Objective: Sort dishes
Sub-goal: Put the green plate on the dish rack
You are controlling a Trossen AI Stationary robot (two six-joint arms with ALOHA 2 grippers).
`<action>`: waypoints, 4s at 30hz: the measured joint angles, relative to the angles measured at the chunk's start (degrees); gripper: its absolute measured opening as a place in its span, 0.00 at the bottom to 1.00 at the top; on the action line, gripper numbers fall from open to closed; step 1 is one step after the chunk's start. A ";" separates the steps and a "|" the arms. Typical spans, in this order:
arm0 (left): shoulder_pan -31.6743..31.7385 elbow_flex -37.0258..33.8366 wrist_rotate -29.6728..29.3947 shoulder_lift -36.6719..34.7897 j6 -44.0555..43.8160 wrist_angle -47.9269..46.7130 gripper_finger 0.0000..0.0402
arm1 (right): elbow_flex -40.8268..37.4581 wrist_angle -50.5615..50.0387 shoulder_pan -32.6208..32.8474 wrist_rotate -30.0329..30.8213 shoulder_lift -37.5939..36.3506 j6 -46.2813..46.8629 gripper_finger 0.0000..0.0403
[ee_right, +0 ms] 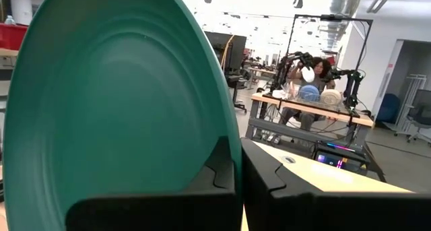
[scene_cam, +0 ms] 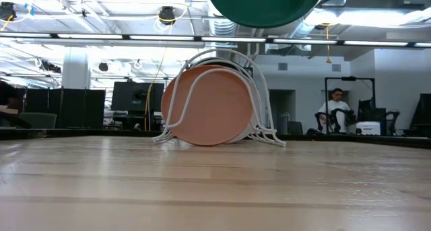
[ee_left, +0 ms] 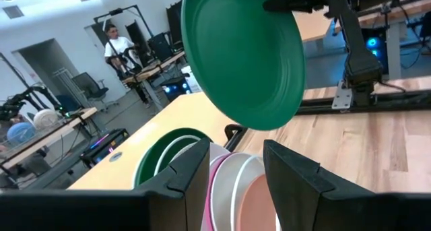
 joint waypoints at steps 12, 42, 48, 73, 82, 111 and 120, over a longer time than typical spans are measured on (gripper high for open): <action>2.46 0.00 0.00 0.00 -0.76 -1.27 0.34 | 0.00 0.00 0.03 -1.85 0.00 1.07 0.01; 17.52 -2.10 18.39 0.00 3.51 4.60 0.34 | 0.98 -0.31 1.51 -4.14 0.00 1.39 0.01; 18.62 -2.03 19.38 -0.02 12.72 17.08 0.42 | 1.01 -1.58 -0.17 -11.25 2.20 4.00 0.01; 10.67 -2.01 -1.56 0.08 23.93 18.31 0.63 | 6.67 -2.21 -2.74 -19.09 11.23 1.41 0.01; 2.48 -0.41 0.70 -0.17 20.16 18.35 0.63 | 6.71 -1.16 -2.44 -19.03 10.92 -0.02 0.01; 12.94 -0.05 6.47 9.03 21.39 31.12 0.50 | 6.69 -2.87 -4.22 -21.02 11.65 4.52 0.01; 13.40 -0.07 5.53 9.11 22.79 31.10 0.27 | 6.69 -2.88 -4.22 -21.01 11.65 4.09 0.01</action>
